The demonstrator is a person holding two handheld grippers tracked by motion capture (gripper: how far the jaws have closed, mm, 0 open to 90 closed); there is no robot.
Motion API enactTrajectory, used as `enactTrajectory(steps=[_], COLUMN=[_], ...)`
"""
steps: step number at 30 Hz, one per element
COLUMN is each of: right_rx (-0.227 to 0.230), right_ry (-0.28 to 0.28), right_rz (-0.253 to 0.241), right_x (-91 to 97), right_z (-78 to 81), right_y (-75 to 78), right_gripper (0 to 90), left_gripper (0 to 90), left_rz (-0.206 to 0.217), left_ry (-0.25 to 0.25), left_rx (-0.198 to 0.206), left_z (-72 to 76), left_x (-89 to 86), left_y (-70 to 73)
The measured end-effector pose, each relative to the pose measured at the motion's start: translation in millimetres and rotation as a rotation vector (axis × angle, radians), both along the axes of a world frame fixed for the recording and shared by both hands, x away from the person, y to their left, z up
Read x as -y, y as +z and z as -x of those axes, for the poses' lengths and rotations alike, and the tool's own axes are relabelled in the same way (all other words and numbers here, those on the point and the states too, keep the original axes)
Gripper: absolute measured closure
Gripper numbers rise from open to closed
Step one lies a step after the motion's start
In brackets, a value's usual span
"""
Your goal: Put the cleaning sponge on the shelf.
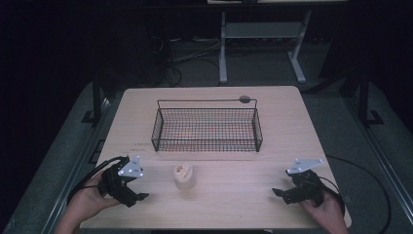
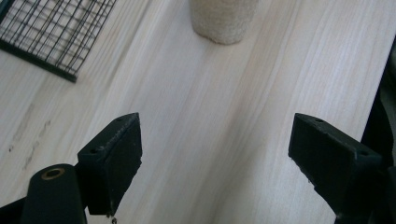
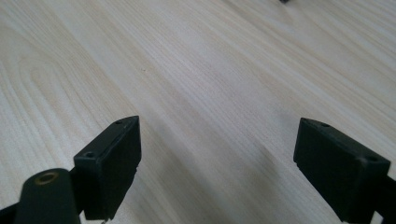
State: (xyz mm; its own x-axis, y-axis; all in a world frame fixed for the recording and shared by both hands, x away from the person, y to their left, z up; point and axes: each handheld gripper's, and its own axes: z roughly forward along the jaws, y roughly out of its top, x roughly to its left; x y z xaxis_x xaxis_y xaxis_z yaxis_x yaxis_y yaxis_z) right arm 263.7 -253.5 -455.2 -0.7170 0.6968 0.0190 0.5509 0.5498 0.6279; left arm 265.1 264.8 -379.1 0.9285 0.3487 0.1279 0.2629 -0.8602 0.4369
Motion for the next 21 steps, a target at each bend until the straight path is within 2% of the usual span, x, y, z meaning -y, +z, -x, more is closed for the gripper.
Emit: enactTrajectory(steps=[12,21], right_rx=[-0.001,-0.002], right_ry=[0.005,0.007], right_rz=[0.002,0.002], right_x=[-0.6,-1.3], right_z=[0.1,-0.7], right_y=[1.2,0.9], right_gripper=[14.6,14.6], left_gripper=[16.7,16.7], left_rz=[-0.020,-0.049], left_ry=[-0.047,-0.074], left_rx=[-0.018,-0.029], left_z=[-14.9,-23.2], left_x=[22.6,38.0], left_y=[5.9,10.7])
